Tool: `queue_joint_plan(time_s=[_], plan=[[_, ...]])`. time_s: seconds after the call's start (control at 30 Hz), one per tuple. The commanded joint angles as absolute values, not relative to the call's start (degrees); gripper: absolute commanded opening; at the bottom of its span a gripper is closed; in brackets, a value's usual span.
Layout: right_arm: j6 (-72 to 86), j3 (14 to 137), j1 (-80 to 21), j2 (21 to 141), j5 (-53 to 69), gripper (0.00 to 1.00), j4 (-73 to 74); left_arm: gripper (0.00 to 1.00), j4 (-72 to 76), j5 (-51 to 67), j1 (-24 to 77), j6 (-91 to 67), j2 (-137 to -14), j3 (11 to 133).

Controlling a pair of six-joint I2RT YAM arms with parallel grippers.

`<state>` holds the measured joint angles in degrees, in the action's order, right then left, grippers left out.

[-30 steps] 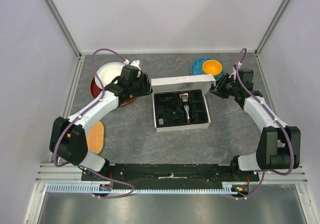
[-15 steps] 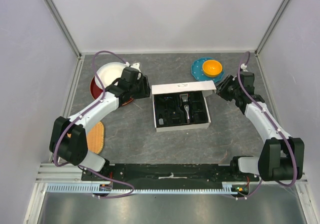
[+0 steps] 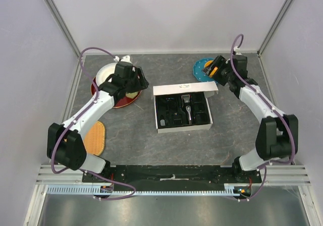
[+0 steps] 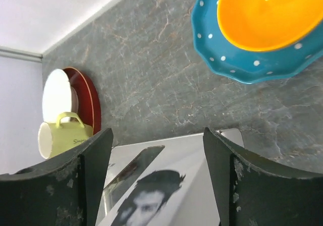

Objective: Sort the hair-cutting tools

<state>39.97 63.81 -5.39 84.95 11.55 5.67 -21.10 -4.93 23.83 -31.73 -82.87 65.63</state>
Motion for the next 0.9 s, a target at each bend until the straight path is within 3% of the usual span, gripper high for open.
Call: queue_joint_plan(time_s=[0.0,0.2,0.4,0.63,0.87], plan=[[37.3,67.2,-8.0,91.0,16.3,0.8,5.5,0.7,-17.9,0.9,23.6,-33.1,-83.6,71.4],[33.7,64.0,-10.2,89.2,15.5,0.79,11.9,0.7,-15.6,11.9,23.6,-31.0,-86.0,69.7],[32.8,59.5,-10.5,86.1,14.3,0.76,13.8,0.7,-14.7,14.4,23.6,-32.5,-88.5,63.6],[31.6,60.9,-10.5,88.2,11.1,0.87,17.2,0.7,-9.8,17.7,23.6,-35.7,-92.9,59.6],[31.7,59.4,-10.5,91.8,11.6,0.88,16.2,0.7,-8.5,19.2,23.6,-36.5,-97.6,60.6]])
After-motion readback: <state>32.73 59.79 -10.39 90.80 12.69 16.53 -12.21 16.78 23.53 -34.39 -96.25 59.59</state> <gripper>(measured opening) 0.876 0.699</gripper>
